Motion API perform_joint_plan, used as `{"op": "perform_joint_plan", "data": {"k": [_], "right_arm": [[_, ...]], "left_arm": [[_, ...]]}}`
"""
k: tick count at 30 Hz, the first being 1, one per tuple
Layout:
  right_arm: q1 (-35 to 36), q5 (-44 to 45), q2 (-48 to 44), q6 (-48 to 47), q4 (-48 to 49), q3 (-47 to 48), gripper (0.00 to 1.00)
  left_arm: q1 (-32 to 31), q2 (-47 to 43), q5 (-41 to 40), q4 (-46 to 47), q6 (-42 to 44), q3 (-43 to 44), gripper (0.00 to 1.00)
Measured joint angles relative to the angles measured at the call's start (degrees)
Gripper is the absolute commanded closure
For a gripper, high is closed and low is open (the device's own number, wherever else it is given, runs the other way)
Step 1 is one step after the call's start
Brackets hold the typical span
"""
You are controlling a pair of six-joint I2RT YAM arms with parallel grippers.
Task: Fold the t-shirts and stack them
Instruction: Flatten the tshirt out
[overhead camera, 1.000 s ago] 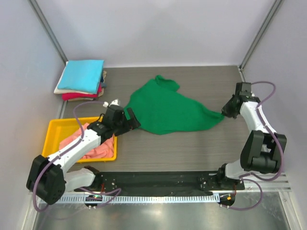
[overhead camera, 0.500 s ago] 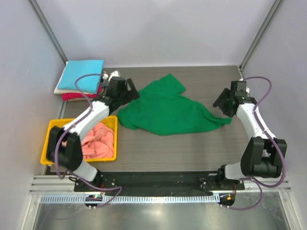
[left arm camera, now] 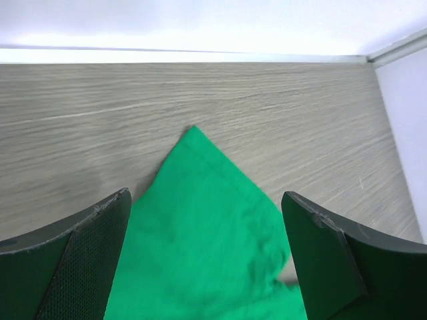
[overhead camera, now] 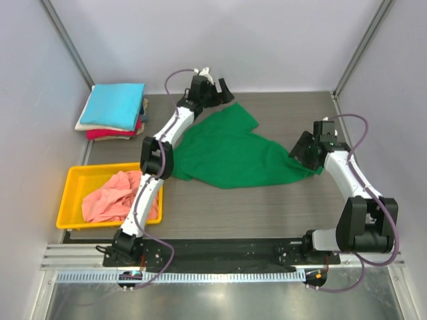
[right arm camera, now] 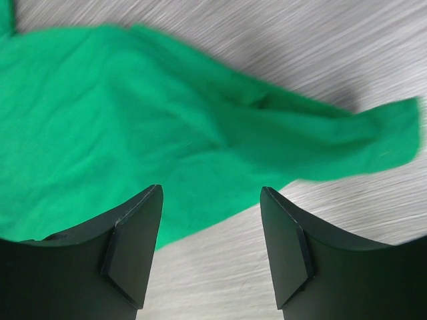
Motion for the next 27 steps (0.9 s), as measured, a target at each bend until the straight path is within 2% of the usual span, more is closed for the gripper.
{"op": "perform_joint_plan", "data": {"k": [2, 6, 12, 21, 22, 24, 25, 27], "right_arm": [[1.5, -0.8, -1.7, 0.0, -0.1, -0.6, 0.34], [3.4, -1.9, -4.6, 0.0, 0.0, -1.1, 0.34], [3.5, -2.2, -5.4, -0.1, 0.1, -1.1, 0.34], [3.5, -2.2, -4.6, -0.3, -0.1, -1.1, 0.34], [3.5, -2.2, -4.6, -0.3, -0.1, -1.1, 0.34], [3.5, -2.2, -4.6, -0.3, -0.2, -1.1, 0.34], [3.5, -2.2, -4.6, -0.3, -0.2, -1.1, 0.34], [3.5, -2.1, -4.6, -0.3, -0.2, -1.1, 0.34]], "left_arm": [[0.2, 6.1, 1.9, 2.9, -1.7, 5.6, 0.06], [0.7, 11.9, 3.8, 8.8, -7.8, 5.7, 0.09], [0.9, 12.9, 4.9, 11.4, -13.4, 6.1, 0.19], [-1.4, 12.9, 5.0, 9.3, -17.4, 5.7, 0.39], [-1.7, 12.9, 5.1, 9.1, -17.8, 5.7, 0.51], [-2.4, 12.9, 5.0, 8.5, -18.7, 5.4, 0.67], [-2.8, 12.9, 5.0, 7.9, -19.4, 5.1, 0.83], [-3.3, 12.9, 5.0, 6.7, -20.1, 4.6, 0.99]]}}
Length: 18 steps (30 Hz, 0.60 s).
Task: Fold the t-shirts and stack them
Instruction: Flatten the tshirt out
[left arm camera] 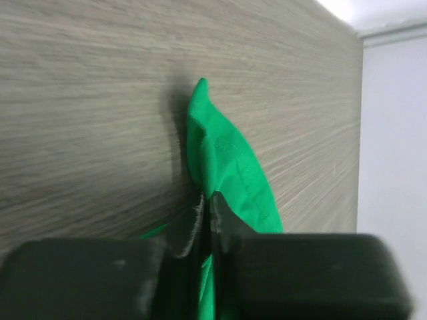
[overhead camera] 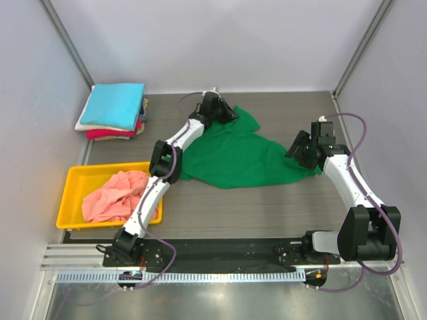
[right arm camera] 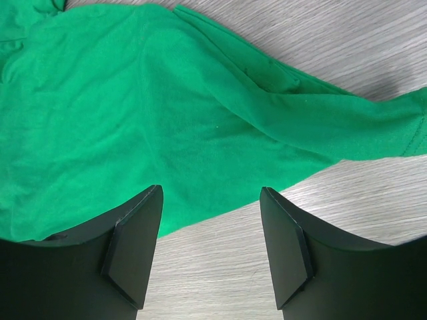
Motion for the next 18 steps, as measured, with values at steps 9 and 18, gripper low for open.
{"op": "perform_joint_plan", "data": {"k": [9, 18], "right_arm": [[-7.8, -2.8, 1.3, -0.4, 0.5, 0.0, 0.34], [-11.6, -2.8, 1.7, 1.1, 1.9, -0.9, 0.32]], "left_arm": [[0.8, -14.5, -1.7, -4.2, 3.0, -18.6, 1.0], [10.0, -68.3, -9.2, 2.8, 8.2, -58.4, 1.0]]}}
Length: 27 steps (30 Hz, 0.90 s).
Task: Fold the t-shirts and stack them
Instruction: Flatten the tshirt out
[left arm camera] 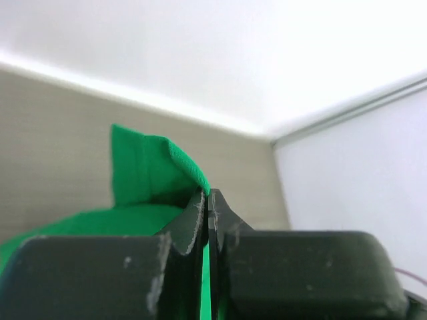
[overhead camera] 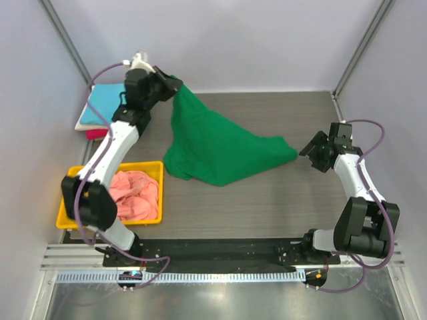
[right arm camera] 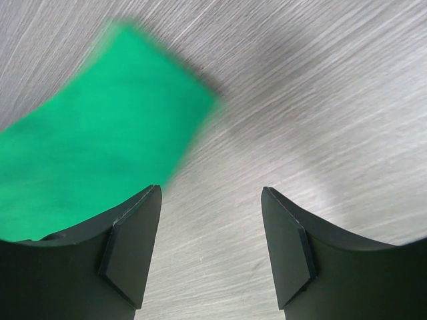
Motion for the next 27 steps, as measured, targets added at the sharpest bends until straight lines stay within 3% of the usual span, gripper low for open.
{"op": "perform_joint_plan", "data": {"k": [3, 5, 13, 20, 27], "right_arm": [[0.0, -0.7, 2.5, 0.8, 1.5, 0.0, 0.32], [0.0, -1.6, 4.4, 1.4, 2.5, -0.1, 0.32], [1.7, -6.2, 13.6, 2.4, 5.5, 4.9, 0.32], [9.2, -6.2, 30.0, -0.2, 7.0, 27.0, 0.31], [19.3, 3.2, 50.8, -6.2, 3.1, 54.1, 0.31]], "left_arm": [[2.2, -8.3, -0.7, 5.9, 0.2, -7.3, 1.0], [2.4, -8.9, -0.2, 8.4, 0.2, -10.7, 1.0], [2.4, 1.6, 3.9, 5.0, -0.1, -23.5, 1.0], [1.8, 0.5, 4.8, 5.1, -0.2, -28.5, 1.0], [-0.7, -2.7, 5.1, 5.0, -0.1, -32.4, 1.0]]}}
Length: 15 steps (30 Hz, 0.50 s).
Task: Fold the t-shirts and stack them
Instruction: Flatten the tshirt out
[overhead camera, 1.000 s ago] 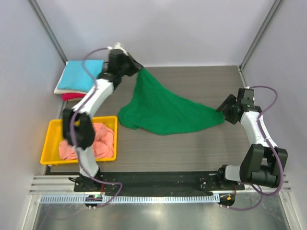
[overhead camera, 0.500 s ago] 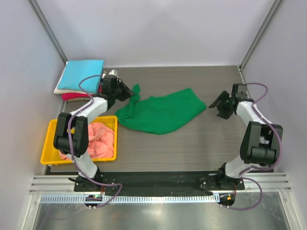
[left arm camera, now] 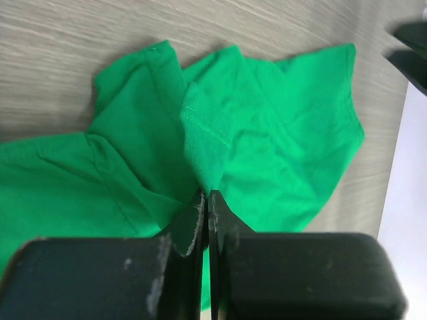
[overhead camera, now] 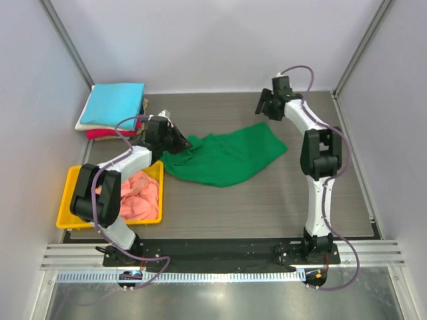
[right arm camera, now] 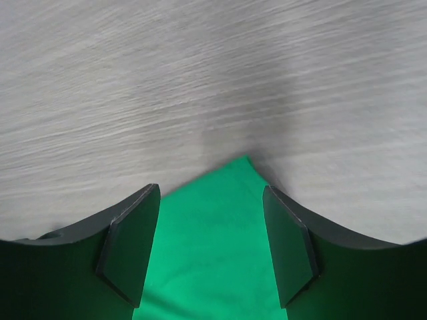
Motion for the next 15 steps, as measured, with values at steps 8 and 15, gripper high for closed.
{"op": "perform_joint_plan", "data": {"k": [8, 15], "right_arm": [[4.8, 13.1, 12.9, -4.6, -7.0, 12.8, 0.32], [4.7, 20.1, 14.0, -6.1, -9.7, 13.9, 0.49]], "left_arm": [[-0.3, -2.7, 0.2, 0.0, 0.3, -2.6, 1.0], [-0.3, -2.7, 0.2, -0.2, 0.5, -2.8, 1.0]]}}
